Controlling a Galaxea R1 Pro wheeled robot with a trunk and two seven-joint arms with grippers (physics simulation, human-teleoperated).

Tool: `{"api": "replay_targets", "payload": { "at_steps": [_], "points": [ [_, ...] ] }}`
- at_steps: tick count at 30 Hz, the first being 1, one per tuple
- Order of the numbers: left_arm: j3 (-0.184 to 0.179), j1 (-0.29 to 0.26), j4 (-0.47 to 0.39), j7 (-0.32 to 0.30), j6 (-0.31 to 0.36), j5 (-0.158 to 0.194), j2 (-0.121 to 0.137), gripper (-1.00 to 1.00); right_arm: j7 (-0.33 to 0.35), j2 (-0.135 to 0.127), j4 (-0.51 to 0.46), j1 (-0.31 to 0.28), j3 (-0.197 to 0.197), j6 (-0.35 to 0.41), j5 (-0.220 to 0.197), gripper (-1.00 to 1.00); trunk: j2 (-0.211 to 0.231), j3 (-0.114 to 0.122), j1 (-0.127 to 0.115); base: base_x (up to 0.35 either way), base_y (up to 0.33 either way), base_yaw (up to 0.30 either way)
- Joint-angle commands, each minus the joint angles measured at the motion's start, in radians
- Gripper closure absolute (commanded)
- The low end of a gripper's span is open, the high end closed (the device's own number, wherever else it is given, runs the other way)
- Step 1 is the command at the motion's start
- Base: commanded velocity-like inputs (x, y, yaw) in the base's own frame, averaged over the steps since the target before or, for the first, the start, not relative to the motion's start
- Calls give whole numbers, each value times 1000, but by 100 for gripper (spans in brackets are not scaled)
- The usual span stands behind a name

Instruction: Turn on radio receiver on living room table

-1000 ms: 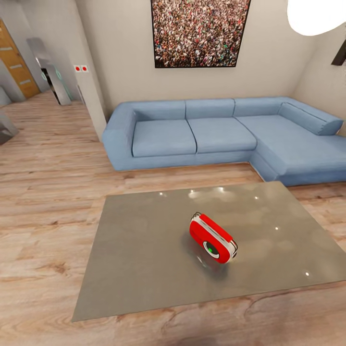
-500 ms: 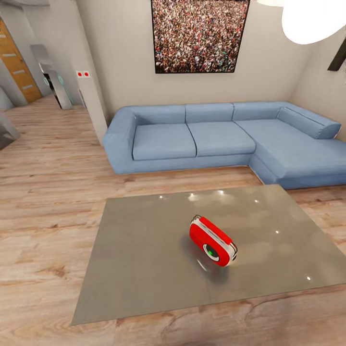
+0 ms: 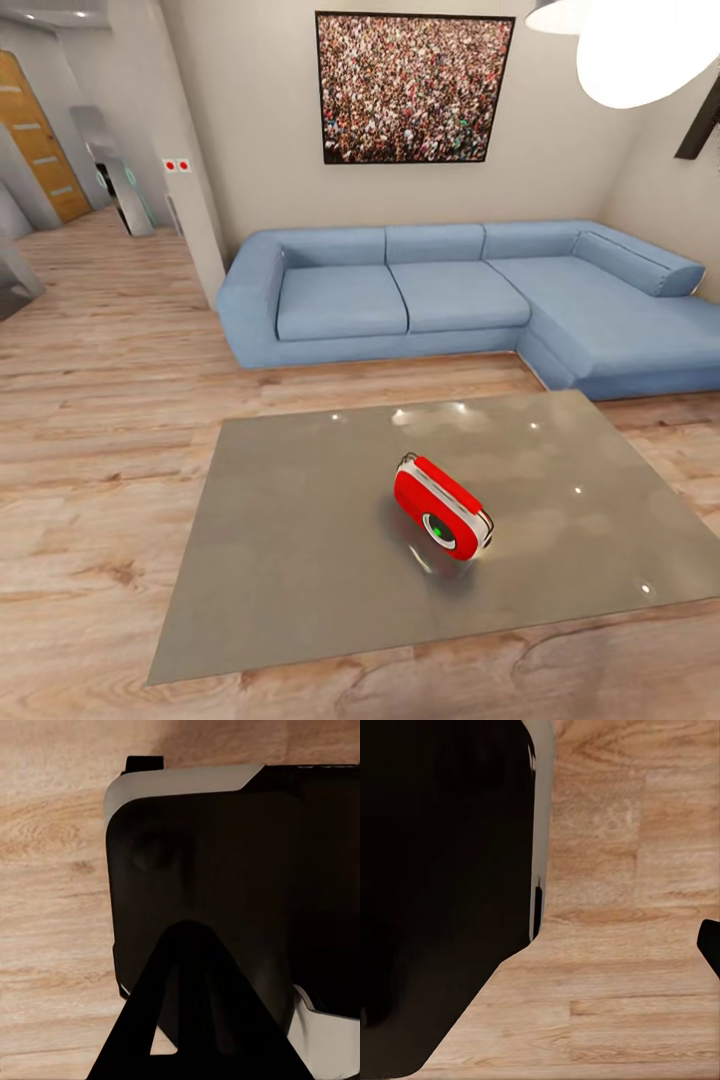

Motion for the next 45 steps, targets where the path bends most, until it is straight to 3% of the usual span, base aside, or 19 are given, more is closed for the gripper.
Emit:
{"api": "replay_targets", "payload": {
  "at_steps": [1,45],
  "points": [
    [0,0,0,0,0,-1,0,100,0,0,0,0,0,0,0,-100,0,2,0,0,0,0],
    [0,0,-1,0,0,-3,0,100,2,0,0,0,0,2,1,-100,0,71,0,0,0,0]
  ]
}}
